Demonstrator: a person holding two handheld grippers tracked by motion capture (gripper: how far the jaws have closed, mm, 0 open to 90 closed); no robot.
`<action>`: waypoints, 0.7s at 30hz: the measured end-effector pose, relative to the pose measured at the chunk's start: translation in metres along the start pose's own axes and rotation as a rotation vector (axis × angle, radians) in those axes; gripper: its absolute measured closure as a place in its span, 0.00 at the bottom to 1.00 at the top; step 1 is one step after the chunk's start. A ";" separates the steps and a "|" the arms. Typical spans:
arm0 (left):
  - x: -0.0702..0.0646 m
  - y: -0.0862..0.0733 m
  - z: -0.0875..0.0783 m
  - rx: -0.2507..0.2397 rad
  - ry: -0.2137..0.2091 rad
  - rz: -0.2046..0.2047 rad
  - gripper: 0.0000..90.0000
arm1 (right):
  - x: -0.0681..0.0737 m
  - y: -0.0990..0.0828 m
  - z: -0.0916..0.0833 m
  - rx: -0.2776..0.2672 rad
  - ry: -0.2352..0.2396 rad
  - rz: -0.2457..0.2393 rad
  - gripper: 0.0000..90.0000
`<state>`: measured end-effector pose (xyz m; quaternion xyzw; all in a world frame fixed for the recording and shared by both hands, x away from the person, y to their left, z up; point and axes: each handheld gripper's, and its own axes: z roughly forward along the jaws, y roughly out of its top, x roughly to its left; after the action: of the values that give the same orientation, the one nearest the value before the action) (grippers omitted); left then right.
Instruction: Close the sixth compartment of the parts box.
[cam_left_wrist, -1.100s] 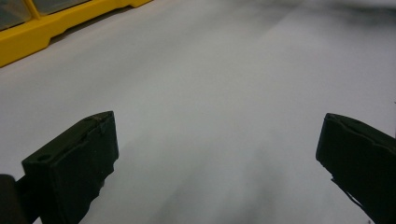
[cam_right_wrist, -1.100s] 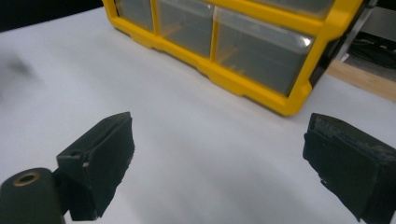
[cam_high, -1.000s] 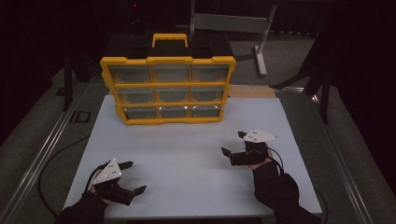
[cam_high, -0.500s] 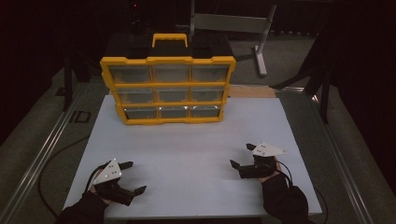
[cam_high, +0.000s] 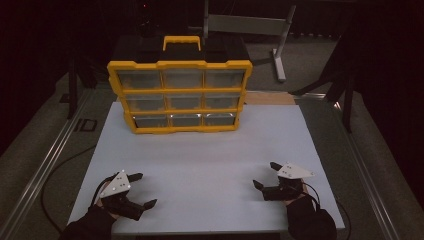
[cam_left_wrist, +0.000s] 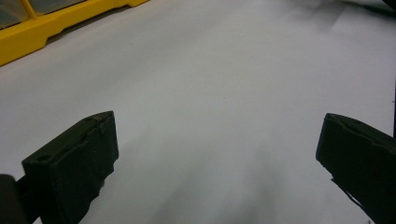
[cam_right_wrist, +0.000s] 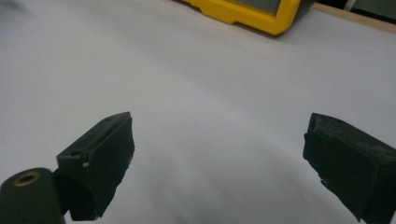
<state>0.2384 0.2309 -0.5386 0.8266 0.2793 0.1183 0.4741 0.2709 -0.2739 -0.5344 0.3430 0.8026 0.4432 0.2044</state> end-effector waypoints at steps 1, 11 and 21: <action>0.000 0.000 0.000 0.000 0.000 0.000 0.00 | 0.000 -0.002 -0.001 -0.001 -0.007 0.005 0.10; 0.000 0.000 0.000 -0.001 0.001 0.001 0.00 | 0.003 -0.016 -0.004 0.032 -0.038 0.003 0.10; -0.001 0.000 0.000 0.002 0.000 0.005 0.00 | 0.001 -0.020 0.000 0.038 -0.052 0.010 0.10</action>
<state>0.2378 0.2305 -0.5385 0.8278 0.2773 0.1194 0.4728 0.2626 -0.2807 -0.5508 0.3623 0.8035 0.4197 0.2167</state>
